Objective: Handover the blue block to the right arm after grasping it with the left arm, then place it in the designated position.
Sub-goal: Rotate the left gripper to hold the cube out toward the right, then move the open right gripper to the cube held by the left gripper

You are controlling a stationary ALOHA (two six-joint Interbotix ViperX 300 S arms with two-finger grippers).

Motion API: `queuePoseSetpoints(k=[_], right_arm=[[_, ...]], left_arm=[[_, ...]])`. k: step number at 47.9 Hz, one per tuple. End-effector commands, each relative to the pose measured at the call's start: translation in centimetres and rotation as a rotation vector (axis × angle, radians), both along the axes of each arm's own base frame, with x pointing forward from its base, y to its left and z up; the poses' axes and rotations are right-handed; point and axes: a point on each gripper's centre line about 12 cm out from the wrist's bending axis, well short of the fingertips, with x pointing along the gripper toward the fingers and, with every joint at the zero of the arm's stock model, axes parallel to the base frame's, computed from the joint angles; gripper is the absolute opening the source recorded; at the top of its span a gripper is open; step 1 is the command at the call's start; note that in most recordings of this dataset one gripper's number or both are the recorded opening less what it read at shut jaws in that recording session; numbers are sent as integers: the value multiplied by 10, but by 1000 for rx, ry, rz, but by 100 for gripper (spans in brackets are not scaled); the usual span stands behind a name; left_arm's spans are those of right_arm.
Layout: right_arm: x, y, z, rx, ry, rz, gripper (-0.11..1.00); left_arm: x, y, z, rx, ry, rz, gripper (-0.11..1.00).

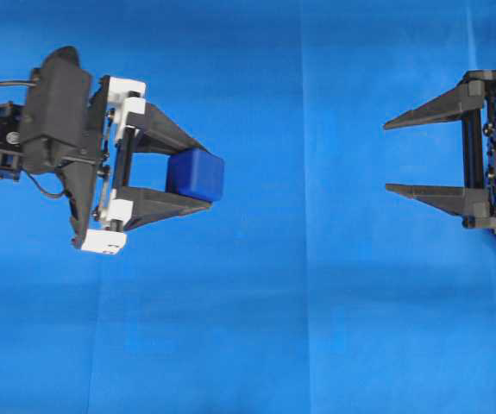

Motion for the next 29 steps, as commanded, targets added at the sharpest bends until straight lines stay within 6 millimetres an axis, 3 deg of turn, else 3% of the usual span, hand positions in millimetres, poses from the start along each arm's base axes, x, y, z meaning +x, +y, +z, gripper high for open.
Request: queuePoseSetpoints(k=[1,29], right_arm=[[3,0,12,0,-38,-1,97],[4,0,16,0,-48,-1,97]], left_arm=[[-5,1,13,-3,-77,1,49],[-8,2,10,-6,-87,2,49]])
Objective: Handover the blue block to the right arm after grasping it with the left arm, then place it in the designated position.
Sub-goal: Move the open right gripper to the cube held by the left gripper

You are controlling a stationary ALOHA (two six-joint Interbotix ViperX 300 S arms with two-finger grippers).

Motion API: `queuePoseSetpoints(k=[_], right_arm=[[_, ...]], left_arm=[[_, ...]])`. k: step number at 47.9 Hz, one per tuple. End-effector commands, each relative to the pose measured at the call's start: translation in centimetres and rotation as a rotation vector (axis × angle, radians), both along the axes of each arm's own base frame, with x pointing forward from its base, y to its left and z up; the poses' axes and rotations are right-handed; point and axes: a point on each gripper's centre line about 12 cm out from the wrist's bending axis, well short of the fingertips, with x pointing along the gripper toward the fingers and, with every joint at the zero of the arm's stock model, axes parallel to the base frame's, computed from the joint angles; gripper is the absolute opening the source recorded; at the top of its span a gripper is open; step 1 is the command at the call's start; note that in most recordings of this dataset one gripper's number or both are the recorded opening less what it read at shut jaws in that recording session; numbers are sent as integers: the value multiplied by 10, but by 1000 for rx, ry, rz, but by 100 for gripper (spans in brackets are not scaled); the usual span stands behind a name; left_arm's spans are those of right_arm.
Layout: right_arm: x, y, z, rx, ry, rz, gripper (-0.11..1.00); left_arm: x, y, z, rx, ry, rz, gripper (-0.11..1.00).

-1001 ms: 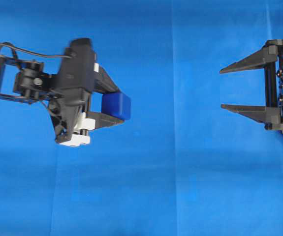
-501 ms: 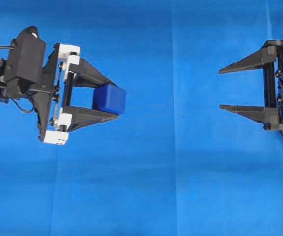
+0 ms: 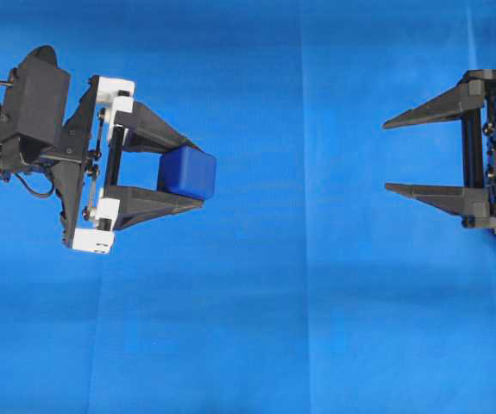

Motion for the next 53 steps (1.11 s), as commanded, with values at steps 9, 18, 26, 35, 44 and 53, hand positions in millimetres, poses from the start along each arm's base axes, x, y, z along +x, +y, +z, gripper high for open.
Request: queuePoseSetpoints(k=[9,18,26,35,44,53], right_arm=[[5,1,22,-68,-57,13,97],[6,5,32,-292,-82,50,97],[7,8,39,-520,-104,78,97],[6,12,44,-799,-131,103,97],[6,12,45,-961,-136,113,97],[7,13,43,-1080,-135,124,97]], left_arm=[[-2,1,12,-3,-41,3,49],[-2,2,12,-6,-43,6,49],[-2,2,12,-9,-42,7,49],[-1,3,13,-9,-45,9,49],[-1,3,12,-12,-42,9,49],[-1,3,12,-11,-44,10,49]])
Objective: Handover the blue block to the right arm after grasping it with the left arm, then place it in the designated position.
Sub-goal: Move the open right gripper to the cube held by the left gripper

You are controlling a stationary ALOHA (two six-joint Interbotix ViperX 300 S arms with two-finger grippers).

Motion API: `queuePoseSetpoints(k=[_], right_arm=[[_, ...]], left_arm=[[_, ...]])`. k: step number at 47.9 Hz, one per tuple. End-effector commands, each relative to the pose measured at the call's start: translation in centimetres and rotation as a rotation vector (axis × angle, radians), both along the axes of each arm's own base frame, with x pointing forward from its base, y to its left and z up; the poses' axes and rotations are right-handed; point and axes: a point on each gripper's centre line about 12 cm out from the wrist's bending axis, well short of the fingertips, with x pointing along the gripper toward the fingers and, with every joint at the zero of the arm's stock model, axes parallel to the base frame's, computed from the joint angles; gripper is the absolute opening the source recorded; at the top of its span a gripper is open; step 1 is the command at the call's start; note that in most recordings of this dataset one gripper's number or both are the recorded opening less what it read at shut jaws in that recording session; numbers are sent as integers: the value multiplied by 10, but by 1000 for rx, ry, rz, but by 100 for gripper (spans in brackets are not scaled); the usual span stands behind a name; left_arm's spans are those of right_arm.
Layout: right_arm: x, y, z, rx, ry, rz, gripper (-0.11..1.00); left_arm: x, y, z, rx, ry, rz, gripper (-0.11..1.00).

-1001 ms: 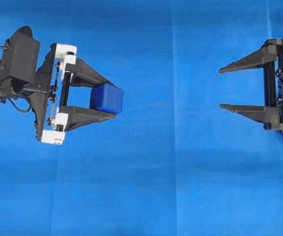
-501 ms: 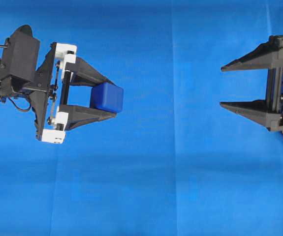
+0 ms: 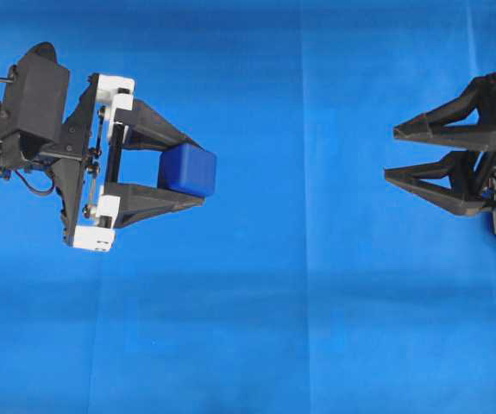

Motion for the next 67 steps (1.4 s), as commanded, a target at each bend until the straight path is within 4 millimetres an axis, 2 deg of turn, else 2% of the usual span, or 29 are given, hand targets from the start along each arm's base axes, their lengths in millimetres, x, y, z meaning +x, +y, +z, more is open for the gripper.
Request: queuePoseSetpoints(k=[1,67], right_arm=[[2,1,10,-34,-28,6,97],[7,1,8,-49,-18,9,97]], left_arm=[[-1,2,12,-4,-40,5,49],[-1,4,12,-4,-35,12,49]])
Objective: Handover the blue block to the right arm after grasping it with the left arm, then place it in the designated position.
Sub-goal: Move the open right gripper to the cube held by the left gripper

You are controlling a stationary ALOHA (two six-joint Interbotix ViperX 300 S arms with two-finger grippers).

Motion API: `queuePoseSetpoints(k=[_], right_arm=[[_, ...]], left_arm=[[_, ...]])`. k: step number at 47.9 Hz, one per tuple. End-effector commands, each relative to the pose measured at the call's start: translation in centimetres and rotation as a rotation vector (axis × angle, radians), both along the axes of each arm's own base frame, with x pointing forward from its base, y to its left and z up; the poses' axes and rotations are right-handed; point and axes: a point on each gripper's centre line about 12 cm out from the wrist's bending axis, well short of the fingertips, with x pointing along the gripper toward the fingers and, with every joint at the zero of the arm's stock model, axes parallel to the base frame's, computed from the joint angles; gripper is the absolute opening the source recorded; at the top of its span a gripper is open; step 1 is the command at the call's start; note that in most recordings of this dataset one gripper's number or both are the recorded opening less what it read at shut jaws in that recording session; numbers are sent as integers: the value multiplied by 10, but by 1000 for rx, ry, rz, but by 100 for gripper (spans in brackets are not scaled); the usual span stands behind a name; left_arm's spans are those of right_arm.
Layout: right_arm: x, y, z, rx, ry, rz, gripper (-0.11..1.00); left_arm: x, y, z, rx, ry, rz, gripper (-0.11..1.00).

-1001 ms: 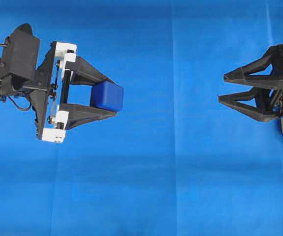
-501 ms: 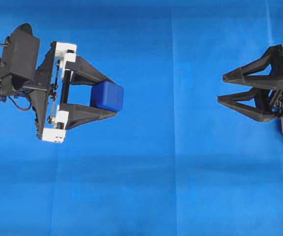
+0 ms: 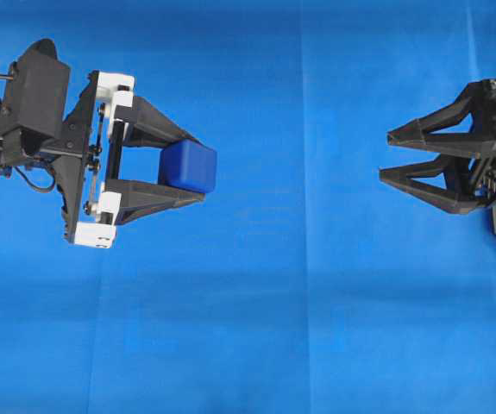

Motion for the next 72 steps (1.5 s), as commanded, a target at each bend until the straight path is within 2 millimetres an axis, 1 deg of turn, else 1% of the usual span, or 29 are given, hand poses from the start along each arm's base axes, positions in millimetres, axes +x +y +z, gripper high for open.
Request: queuePoseSetpoints(k=[1,8,16,28,41,56,66,72], right_arm=[[3,1,12,1,-31,6,97],[10,1,9,2,-8,5,97],[29,1,9,2,20,6,97],[66,1,20,1,36,8,97],[111,4,33,2,13,31,97],[164,4,34,-1,29,30,97],[186,8,37,-4,29,35,97],[193,11,36,-5,32,40,97]], left_arm=[[-2,2,12,-2,-35,5,49],[-2,2,13,-2,-38,4,49],[-2,2,12,-2,-37,5,49],[-2,2,12,-4,-37,5,49],[-1,2,13,-5,-37,5,49],[-1,2,12,-7,-35,5,49],[-1,2,13,-7,-36,5,49],[-1,2,13,-7,-36,5,49]])
